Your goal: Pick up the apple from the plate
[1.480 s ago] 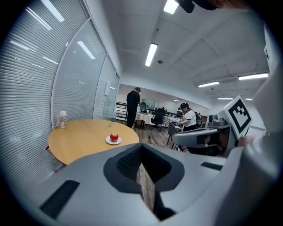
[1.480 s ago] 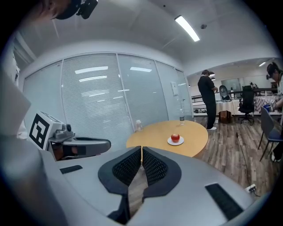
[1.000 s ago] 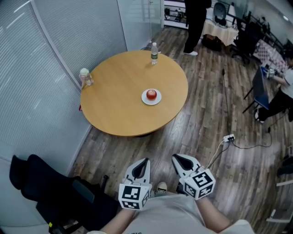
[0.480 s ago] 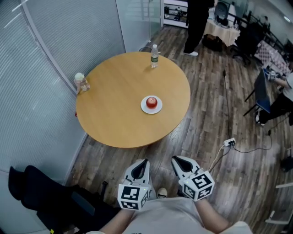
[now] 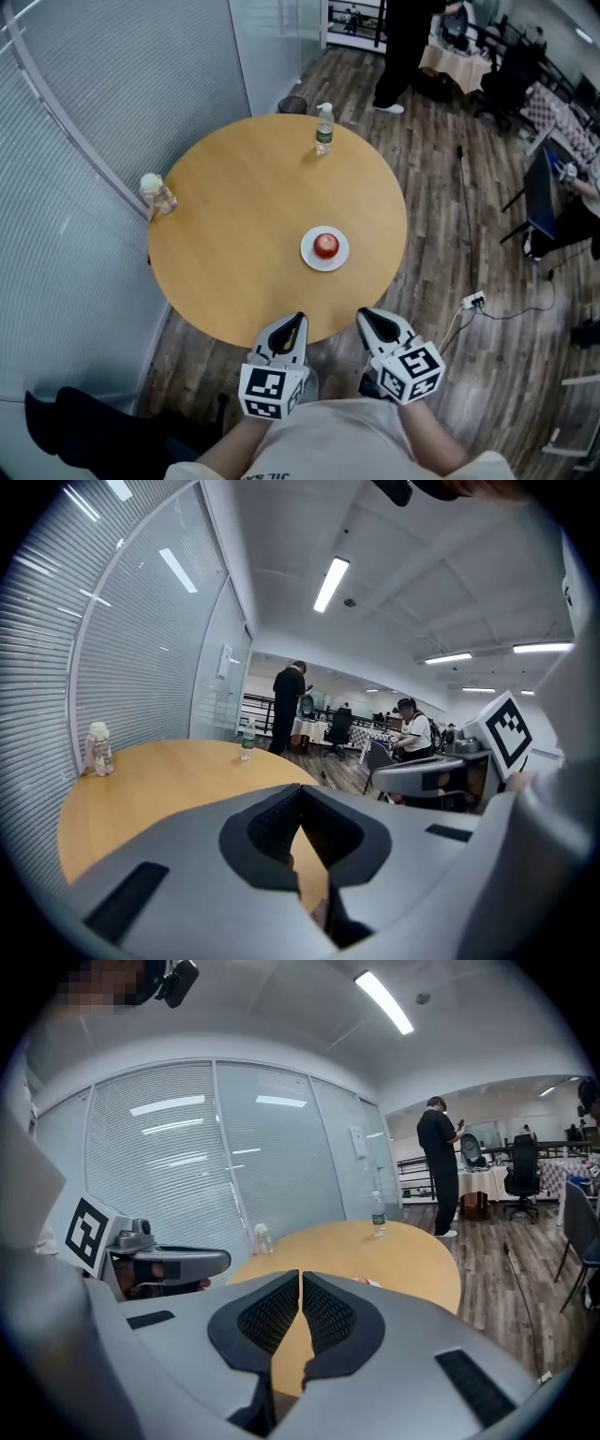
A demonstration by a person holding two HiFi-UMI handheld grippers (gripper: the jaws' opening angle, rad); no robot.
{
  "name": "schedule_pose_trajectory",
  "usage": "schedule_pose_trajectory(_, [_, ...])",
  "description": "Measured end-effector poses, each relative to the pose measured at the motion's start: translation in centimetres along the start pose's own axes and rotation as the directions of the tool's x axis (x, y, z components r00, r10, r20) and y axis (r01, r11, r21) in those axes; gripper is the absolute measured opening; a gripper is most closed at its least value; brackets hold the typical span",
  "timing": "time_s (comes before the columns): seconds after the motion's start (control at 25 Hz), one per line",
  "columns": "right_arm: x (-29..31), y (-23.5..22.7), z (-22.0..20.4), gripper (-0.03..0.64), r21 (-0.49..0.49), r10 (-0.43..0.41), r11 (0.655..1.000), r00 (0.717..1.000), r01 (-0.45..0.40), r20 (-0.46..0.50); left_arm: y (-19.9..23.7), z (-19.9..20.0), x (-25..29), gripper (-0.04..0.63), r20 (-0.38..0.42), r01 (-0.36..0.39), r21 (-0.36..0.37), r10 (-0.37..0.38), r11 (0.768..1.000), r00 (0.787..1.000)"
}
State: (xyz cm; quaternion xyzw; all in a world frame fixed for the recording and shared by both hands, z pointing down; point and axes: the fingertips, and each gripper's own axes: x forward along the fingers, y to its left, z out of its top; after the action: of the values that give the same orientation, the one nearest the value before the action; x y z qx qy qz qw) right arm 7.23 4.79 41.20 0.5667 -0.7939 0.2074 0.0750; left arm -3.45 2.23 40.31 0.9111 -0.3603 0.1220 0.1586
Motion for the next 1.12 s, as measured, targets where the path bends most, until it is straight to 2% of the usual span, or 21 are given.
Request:
schedule_pose_trajectory(0.2, [3.9, 0.0, 2.4, 0.035, 0.008, -0.012, 1.000, 1.000, 0.012, 0.010, 3.6, 1.9, 1.9, 0.002, -0.006, 0.017, 0.012, -0.017, 1.000, 1.000])
schedule_pose_trajectory(0.48, [6.8, -2.2, 2.9, 0.035, 0.018, -0.028, 0.999, 0.999, 0.028, -0.020, 5.5, 2.6, 4.8, 0.002, -0.027, 0.025, -0.005, -0.025, 1.000, 0.999])
schedule_pose_trajectory(0.8, [9.6, -5.3, 4.5, 0.035, -0.021, 0.024, 0.999, 0.998, -0.025, -0.065, 5.9, 4.3, 8.5, 0.002, -0.021, -0.016, -0.025, 0.015, 1.000, 1.000])
schedule_pose_trajectory(1.12, [10.7, -7.5, 3.8, 0.035, -0.031, 0.072, 0.997, 0.992, -0.076, -0.105, 5.8, 3.9, 10.7, 0.002, -0.028, -0.049, -0.042, 0.047, 0.998, 0.998])
